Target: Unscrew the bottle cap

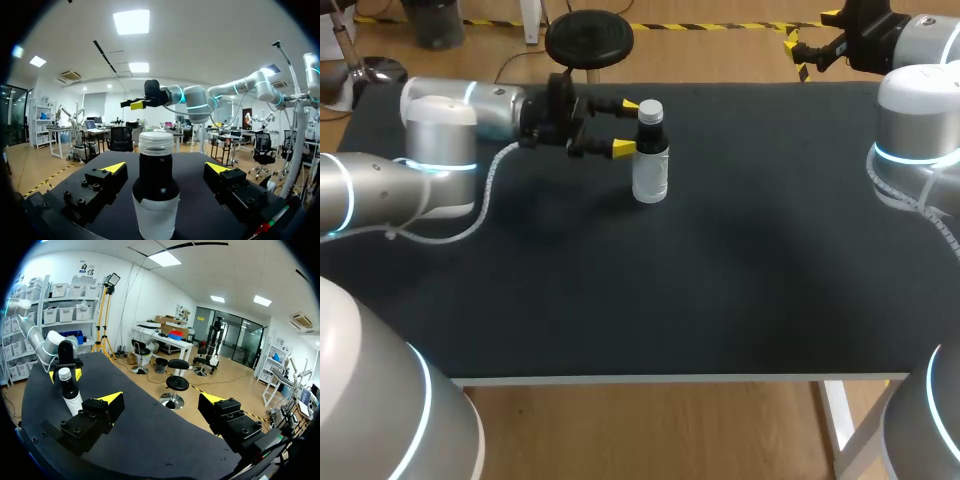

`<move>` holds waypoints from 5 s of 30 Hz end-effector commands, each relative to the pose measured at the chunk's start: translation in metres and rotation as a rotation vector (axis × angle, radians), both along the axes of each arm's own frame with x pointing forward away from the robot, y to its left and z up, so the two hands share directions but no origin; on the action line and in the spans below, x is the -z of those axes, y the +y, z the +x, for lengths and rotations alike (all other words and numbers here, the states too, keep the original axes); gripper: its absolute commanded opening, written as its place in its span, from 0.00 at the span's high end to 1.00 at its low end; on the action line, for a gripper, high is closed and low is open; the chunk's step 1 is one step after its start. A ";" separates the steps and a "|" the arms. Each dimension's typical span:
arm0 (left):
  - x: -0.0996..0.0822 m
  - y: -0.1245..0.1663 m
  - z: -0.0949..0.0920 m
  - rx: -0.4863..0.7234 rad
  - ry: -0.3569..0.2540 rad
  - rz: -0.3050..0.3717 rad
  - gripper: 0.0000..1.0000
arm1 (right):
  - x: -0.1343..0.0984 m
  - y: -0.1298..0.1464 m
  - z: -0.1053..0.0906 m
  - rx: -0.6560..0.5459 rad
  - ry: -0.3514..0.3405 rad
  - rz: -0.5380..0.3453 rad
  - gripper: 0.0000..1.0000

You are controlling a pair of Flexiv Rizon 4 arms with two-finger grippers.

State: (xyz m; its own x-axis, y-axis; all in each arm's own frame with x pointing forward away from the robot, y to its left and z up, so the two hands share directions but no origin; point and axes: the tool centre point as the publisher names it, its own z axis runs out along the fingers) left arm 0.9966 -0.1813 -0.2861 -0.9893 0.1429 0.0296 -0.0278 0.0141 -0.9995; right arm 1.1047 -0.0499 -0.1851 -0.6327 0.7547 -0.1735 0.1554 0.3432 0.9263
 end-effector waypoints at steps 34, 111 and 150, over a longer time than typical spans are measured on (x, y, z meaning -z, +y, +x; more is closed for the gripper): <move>0.002 -0.031 0.004 0.077 -0.002 0.001 0.00 | -0.001 0.000 0.000 0.000 0.003 -0.002 0.00; -0.002 -0.025 0.005 0.065 -0.024 -0.005 1.00 | -0.001 0.000 0.000 0.000 0.003 -0.002 0.00; -0.002 -0.025 0.005 0.065 -0.024 -0.005 1.00 | -0.002 0.036 -0.019 -0.404 0.067 0.137 0.00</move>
